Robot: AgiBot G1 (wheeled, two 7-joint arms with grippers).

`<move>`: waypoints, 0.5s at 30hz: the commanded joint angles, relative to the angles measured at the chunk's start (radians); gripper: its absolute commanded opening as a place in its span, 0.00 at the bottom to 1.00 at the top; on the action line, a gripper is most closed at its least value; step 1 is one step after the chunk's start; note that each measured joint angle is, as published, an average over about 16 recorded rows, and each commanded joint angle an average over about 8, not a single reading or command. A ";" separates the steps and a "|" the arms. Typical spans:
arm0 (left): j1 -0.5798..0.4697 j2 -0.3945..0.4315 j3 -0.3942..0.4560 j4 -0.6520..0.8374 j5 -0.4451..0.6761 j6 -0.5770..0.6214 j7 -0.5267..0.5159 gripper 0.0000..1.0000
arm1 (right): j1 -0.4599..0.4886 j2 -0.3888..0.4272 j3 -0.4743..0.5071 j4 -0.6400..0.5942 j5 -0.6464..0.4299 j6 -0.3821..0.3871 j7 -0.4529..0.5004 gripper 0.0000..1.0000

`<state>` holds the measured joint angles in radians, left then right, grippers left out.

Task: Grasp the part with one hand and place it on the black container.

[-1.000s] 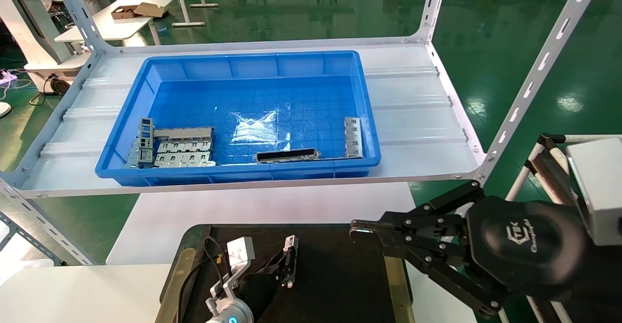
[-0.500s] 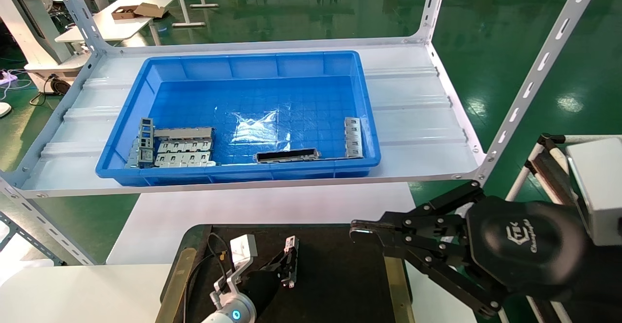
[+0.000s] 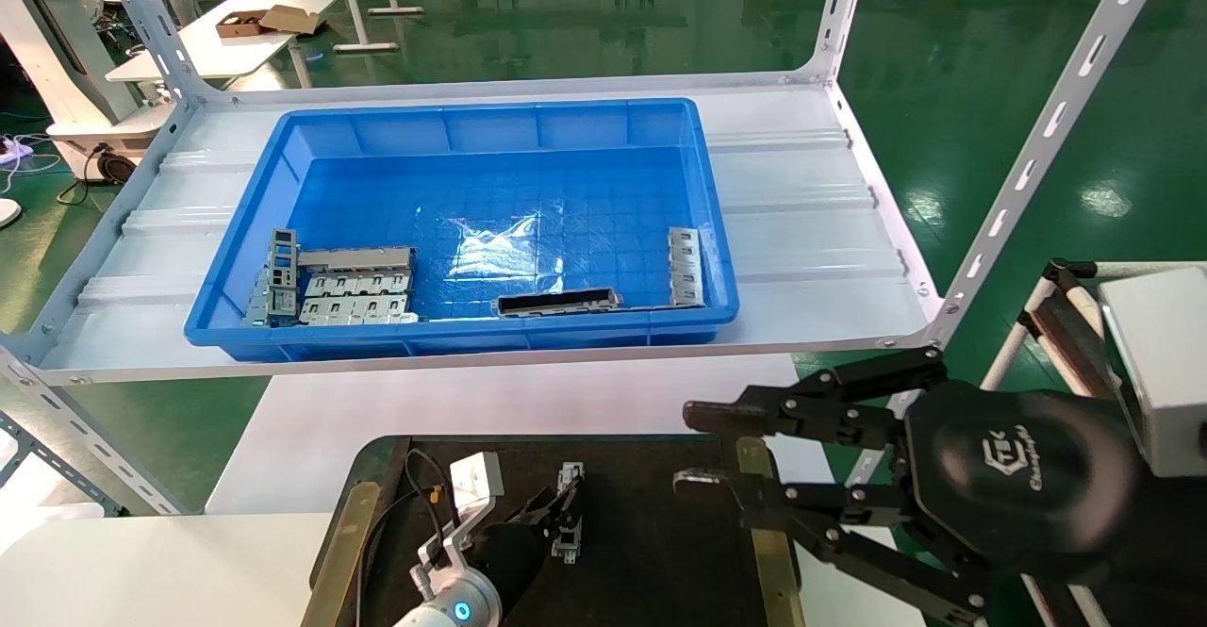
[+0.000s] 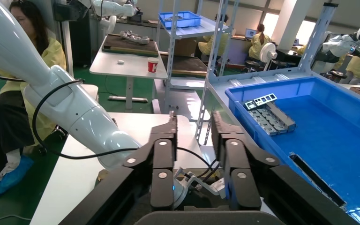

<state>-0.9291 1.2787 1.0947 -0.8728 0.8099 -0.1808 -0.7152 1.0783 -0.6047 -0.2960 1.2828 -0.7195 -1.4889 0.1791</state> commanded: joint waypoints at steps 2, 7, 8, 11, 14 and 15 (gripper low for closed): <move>-0.002 -0.021 0.021 -0.041 -0.017 -0.013 0.012 1.00 | 0.000 0.000 0.000 0.000 0.000 0.000 0.000 1.00; 0.001 -0.111 0.036 -0.189 -0.016 0.007 0.030 1.00 | 0.000 0.000 0.000 0.000 0.000 0.000 0.000 1.00; 0.003 -0.133 0.036 -0.223 -0.016 0.018 0.030 1.00 | 0.000 0.000 0.000 0.000 0.000 0.000 0.000 1.00; 0.009 -0.199 0.032 -0.323 -0.015 0.060 0.029 1.00 | 0.000 0.000 -0.001 0.000 0.000 0.000 0.000 1.00; 0.014 -0.259 0.021 -0.408 -0.010 0.123 0.029 1.00 | 0.000 0.000 -0.001 0.000 0.001 0.000 0.000 1.00; 0.015 -0.275 0.015 -0.429 -0.007 0.150 0.032 1.00 | 0.000 0.000 -0.001 0.000 0.001 0.000 0.000 1.00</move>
<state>-0.9147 1.0176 1.0963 -1.2722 0.8063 -0.0095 -0.6688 1.0785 -0.6044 -0.2968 1.2828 -0.7189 -1.4885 0.1787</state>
